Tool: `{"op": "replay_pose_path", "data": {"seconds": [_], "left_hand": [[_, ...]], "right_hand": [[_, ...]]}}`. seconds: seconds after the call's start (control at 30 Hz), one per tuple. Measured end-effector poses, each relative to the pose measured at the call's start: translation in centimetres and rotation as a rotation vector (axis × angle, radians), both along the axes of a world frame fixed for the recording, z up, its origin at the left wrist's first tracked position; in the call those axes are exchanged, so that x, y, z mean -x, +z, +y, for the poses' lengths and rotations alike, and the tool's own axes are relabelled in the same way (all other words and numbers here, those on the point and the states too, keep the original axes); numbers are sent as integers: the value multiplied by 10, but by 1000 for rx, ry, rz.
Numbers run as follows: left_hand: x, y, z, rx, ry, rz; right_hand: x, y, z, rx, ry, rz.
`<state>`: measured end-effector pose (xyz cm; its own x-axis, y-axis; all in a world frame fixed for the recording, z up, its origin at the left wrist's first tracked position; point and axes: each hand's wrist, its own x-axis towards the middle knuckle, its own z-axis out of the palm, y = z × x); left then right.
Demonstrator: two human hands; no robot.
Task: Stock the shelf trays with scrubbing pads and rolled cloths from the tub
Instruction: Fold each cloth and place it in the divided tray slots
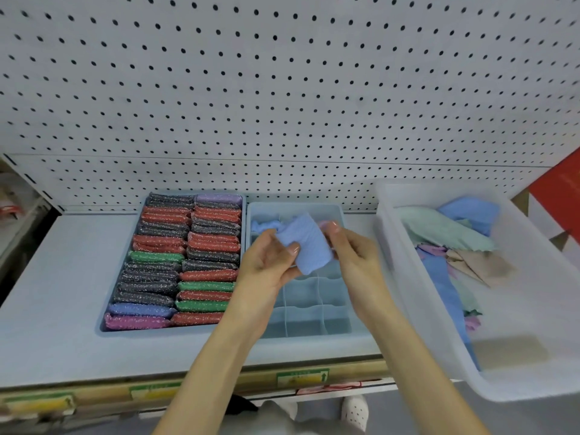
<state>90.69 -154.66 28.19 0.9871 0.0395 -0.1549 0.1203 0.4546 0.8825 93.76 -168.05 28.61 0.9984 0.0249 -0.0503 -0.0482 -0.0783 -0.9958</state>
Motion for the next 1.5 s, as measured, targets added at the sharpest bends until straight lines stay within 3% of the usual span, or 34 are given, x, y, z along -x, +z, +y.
{"op": "replay_pose_path", "data": {"seconds": [0.13,0.3,0.47,0.67,0.8,1.03,1.13,1.23,1.5], "left_hand": [[0,-3,0,-83,7,-25],[2,-7,5,-128,44,-26],[7,-13,15,-340,44,-62],[4,-27,47,-609,-221,-31],[0,-42,61,-504,-84,32],[-1,-67,71,-575,29,60],[0,-77,78,-618,160,69],[6,-87,77,-659,237,62],[11,-100,69,-783,125,95]], "right_hand": [[1,5,-6,84,318,35],[-3,2,-11,45,443,25],[-6,-4,-10,127,539,92],[-7,-20,-1,294,665,171],[-12,-29,9,269,618,172],[-21,-50,35,195,651,227],[-45,-58,39,339,595,127],[-72,-76,37,706,444,-64],[-75,-103,62,1261,551,-377]]}}
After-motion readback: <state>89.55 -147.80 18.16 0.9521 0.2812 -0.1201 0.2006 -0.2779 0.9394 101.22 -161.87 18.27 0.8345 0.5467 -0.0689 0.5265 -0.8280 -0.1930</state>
